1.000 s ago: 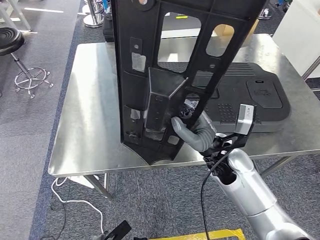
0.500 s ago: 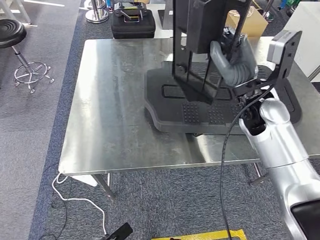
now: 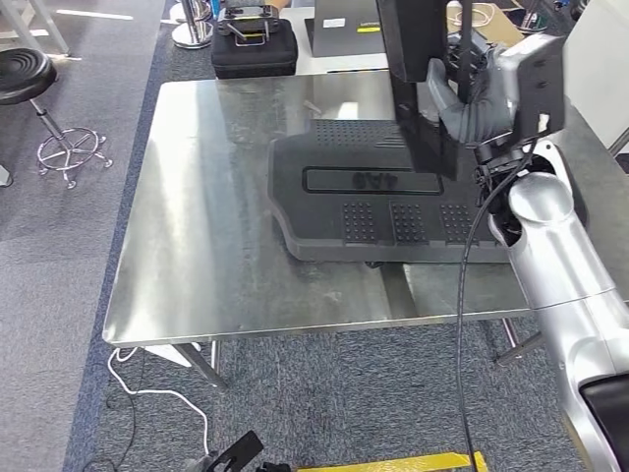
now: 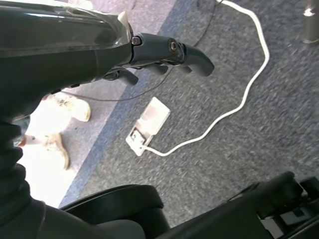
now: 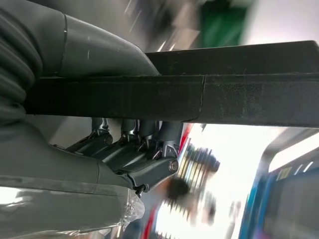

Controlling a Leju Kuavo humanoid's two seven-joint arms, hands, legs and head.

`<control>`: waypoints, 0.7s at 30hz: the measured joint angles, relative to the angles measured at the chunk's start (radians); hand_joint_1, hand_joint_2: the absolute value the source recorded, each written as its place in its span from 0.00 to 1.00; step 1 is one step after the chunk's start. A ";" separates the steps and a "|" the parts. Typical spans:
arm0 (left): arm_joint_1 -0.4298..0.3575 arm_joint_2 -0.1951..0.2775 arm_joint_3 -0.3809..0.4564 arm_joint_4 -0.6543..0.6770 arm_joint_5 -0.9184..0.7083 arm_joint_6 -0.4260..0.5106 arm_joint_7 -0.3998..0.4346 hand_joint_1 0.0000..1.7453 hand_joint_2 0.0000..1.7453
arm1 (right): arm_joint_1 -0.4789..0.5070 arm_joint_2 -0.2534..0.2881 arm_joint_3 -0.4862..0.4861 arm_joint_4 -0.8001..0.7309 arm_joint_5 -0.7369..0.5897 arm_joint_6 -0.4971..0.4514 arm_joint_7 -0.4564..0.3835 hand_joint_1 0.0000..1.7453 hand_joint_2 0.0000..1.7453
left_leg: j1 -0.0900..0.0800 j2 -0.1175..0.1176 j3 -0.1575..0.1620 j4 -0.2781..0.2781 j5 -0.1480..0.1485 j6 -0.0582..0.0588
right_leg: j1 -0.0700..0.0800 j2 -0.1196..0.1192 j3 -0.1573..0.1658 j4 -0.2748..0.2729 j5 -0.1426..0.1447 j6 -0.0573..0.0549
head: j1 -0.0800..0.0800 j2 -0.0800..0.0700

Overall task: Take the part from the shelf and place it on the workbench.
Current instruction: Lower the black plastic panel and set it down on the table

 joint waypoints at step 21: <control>-0.013 -0.016 -0.033 0.000 0.000 -0.036 0.031 0.00 1.00 | -0.010 -0.030 0.085 0.385 1.299 -0.617 0.292 1.00 1.00 | 0.002 -0.005 0.111 -0.254 0.114 0.028 | 0.008 0.005 -0.020 0.022 0.006 0.023 | 0.006 0.000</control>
